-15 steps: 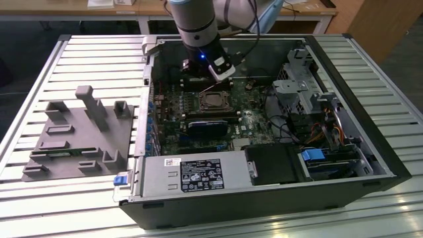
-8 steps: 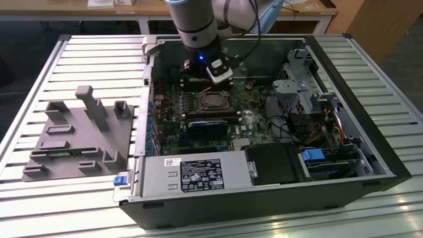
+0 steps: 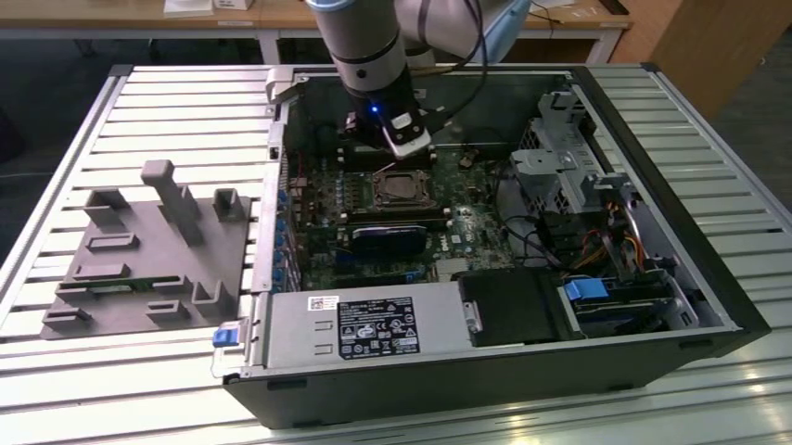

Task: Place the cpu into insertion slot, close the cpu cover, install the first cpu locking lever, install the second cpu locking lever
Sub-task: 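Install the first cpu locking lever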

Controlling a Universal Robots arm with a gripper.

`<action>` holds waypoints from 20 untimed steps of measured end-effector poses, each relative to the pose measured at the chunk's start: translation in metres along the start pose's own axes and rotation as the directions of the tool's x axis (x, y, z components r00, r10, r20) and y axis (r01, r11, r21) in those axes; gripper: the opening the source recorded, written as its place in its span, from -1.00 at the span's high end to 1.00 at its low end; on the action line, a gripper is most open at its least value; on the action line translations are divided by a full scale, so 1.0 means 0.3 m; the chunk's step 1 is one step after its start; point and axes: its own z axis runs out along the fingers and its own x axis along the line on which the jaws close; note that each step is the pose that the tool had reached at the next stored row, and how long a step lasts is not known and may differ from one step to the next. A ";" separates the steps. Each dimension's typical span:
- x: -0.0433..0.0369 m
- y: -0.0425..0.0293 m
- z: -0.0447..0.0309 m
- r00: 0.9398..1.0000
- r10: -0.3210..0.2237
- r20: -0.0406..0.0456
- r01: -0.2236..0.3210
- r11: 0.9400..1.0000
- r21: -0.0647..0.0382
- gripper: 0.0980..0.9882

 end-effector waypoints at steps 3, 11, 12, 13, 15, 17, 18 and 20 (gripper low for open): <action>0.005 0.013 0.007 1.000 0.006 0.002 -0.006 1.000 0.002 0.98; 0.011 0.034 0.027 0.999 0.033 0.009 -0.033 0.999 0.007 0.98; 0.011 0.035 0.029 0.999 0.038 0.011 -0.038 0.999 0.009 0.98; 0.010 0.037 0.032 0.999 0.044 0.012 -0.044 0.999 0.010 0.98; 0.009 0.039 0.037 0.998 0.055 0.015 -0.055 0.998 0.012 0.98; 0.008 0.040 0.041 0.998 0.066 0.019 -0.066 0.998 0.015 0.98; 0.008 0.041 0.043 0.997 0.072 0.020 -0.072 0.997 0.016 0.98; 0.007 0.044 0.047 0.996 0.084 0.024 -0.084 0.996 0.018 0.98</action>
